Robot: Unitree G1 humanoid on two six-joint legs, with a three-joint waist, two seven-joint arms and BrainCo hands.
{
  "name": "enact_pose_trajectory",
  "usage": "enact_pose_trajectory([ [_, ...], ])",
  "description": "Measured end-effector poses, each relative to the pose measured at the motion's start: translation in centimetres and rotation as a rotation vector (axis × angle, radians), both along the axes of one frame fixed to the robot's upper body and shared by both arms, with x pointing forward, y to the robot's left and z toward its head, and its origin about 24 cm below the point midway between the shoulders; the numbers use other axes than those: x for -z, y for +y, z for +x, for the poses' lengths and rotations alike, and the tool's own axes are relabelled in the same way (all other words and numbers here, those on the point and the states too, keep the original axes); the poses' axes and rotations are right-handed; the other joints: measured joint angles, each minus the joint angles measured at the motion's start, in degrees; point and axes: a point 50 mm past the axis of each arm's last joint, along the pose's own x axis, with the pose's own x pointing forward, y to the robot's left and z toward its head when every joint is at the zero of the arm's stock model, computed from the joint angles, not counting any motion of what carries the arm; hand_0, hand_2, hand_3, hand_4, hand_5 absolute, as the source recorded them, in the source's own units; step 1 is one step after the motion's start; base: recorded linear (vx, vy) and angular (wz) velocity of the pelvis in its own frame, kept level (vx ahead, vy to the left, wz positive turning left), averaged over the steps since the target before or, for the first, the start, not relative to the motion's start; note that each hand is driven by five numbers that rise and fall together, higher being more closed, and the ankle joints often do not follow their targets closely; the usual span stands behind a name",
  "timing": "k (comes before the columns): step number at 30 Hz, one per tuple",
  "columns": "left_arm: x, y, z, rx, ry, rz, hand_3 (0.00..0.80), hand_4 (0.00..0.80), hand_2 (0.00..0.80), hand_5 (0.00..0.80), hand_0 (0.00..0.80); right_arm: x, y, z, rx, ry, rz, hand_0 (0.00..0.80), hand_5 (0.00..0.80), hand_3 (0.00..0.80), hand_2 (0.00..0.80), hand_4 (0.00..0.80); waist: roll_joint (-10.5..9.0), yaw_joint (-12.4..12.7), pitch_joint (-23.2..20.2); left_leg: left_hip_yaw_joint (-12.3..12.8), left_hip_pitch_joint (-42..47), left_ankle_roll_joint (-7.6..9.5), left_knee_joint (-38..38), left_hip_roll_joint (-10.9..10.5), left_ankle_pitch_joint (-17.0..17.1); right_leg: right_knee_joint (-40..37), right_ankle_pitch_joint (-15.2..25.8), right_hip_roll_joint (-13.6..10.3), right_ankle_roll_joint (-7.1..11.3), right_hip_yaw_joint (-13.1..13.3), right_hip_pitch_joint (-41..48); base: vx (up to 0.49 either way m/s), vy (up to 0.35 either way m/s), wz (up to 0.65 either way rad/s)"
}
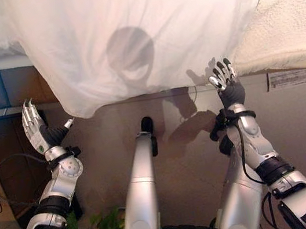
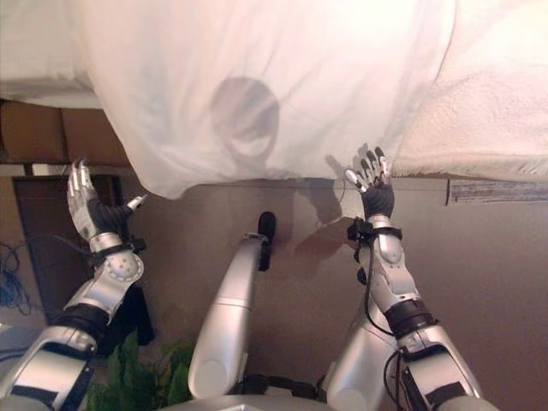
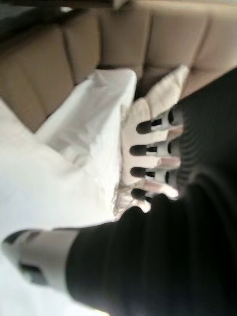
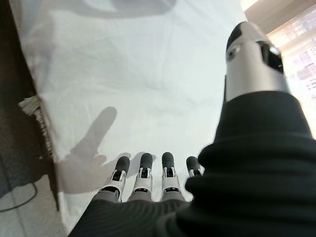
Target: Make the bed neatly
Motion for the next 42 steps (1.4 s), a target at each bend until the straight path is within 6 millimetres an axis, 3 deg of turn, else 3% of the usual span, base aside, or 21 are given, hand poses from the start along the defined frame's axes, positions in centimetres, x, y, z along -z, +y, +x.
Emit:
enact_pose_trajectory([
  [6, -1.8, -2.2, 2.2, 0.000, -0.026, 0.265, 0.000, 0.000, 0.000, 0.000, 0.000, -1.4, 1.5, 0.9, -0.019, -0.023, -0.024, 0.000, 0.000, 0.000, 0.000, 0.000, -0.13, -0.34, 0.09, 0.21, -3.08, 0.13, 1.99, 0.78, -0.22, 0.18, 0.90, 0.64, -0.32, 0.22, -2.64, -0.019, 0.014, -0.09],
  [16, -2.9, -3.2, 3.8, 0.010, -0.010, 0.423, 0.000, 0.000, 0.000, 0.000, 0.000, -1.7, 1.3, 2.0, 0.013, 0.000, -0.044, 0.000, 0.000, 0.000, 0.000, 0.000, -0.95, -2.45, 0.52, 0.34, -9.80, 0.89, 7.26, 1.32, -1.26, 2.90, 1.91, 0.00, -1.04, 0.49, -8.62, -0.024, 0.046, -0.06],
  [30, -4.6, -3.1, 5.7, -0.003, 0.142, 0.530, 0.000, 0.000, 0.000, 0.000, 0.000, -2.4, 1.5, 2.5, -0.021, -0.032, -0.052, 0.000, 0.000, 0.000, 0.000, 0.000, -1.53, -5.27, 0.77, 2.39, -16.35, 2.28, 10.03, 3.32, -1.67, 2.92, 3.58, -0.44, -0.90, 0.62, -14.35, -0.044, 0.015, -0.05],
  [42, -6.7, -2.6, 7.1, -0.114, 0.318, 0.609, 0.000, 0.000, 0.000, 0.000, 0.000, -2.3, 1.1, 2.6, -0.065, -0.098, -0.067, 0.000, 0.000, 0.000, 0.000, 0.000, -1.88, -6.72, 0.70, 3.75, -18.19, 2.41, 7.42, 4.69, -1.29, -0.88, 4.60, 0.27, -0.61, -0.52, -15.51, -0.037, -0.020, -0.04],
])
